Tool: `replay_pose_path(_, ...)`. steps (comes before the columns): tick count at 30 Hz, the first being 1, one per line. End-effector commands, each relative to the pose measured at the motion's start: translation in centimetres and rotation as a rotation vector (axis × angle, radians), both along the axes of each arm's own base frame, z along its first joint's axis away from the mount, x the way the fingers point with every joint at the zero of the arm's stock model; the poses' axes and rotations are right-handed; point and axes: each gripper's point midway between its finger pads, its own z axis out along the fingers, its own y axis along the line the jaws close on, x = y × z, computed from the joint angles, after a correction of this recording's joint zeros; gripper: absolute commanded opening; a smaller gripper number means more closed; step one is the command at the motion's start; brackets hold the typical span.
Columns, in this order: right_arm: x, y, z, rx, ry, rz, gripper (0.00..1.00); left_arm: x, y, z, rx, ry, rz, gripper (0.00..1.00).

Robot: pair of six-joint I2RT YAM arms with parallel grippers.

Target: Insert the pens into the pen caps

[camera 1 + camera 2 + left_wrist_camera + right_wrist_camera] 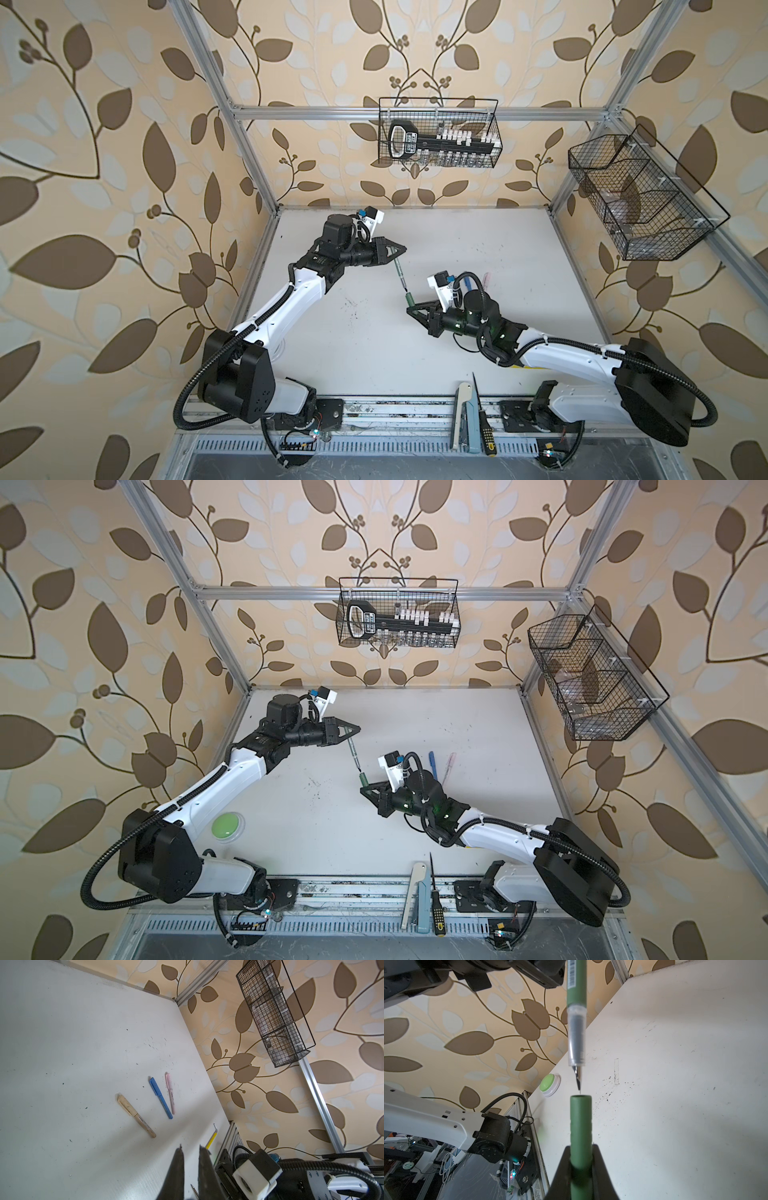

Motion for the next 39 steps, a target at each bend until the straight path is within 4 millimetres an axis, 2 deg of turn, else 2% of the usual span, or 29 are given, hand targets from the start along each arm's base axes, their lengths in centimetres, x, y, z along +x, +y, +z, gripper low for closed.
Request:
replay_pose_path(1, 0.1, 0.7, 1.0, 0.029, -0.015, 0.009, 0.00, 0.2, 0.0, 1.2, -0.021, -0.041, -0.014, 0.00)
replay_pose_path(12, 0.9, 0.6, 1.2, 0.040, -0.016, -0.026, 0.00, -0.3, 0.1, 0.4, -0.038, -0.019, -0.012, 0.00)
replay_pose_path(15, 0.9, 0.4, -0.4, -0.028, 0.036, -0.024, 0.00, -0.3, 1.0, -1.1, 0.018, -0.015, 0.047, 0.00)
replay_pose_path(17, 0.8, -0.4, -2.3, -0.105, 0.084, -0.035, 0.00, 0.3, 2.5, -2.7, 0.099, -0.013, 0.139, 0.00)
replay_pose_path(21, 0.6, -4.5, -8.1, -0.333, 0.274, -0.107, 0.00, 1.2, 6.4, -6.1, 0.251, -0.024, 0.360, 0.00)
replay_pose_path(24, 0.4, -6.4, -11.5, -0.476, 0.358, -0.143, 0.00, 1.3, 6.7, -7.4, 0.180, -0.048, 0.411, 0.00)
replay_pose_path(29, 1.9, -6.1, -13.8, -0.552, 0.410, -0.163, 0.00, 0.4, 6.5, -9.4, -0.004, -0.089, 0.455, 0.00)
replay_pose_path(35, 3.9, -5.6, -16.1, -0.686, 0.438, -0.174, 0.00, 0.4, 5.9, -10.0, -0.081, -0.138, 0.465, 0.00)
replay_pose_path(39, 4.6, -5.7, -16.5, -0.720, 0.433, -0.183, 0.14, 0.5, 5.9, -11.9, -0.071, -0.123, 0.477, 0.00)
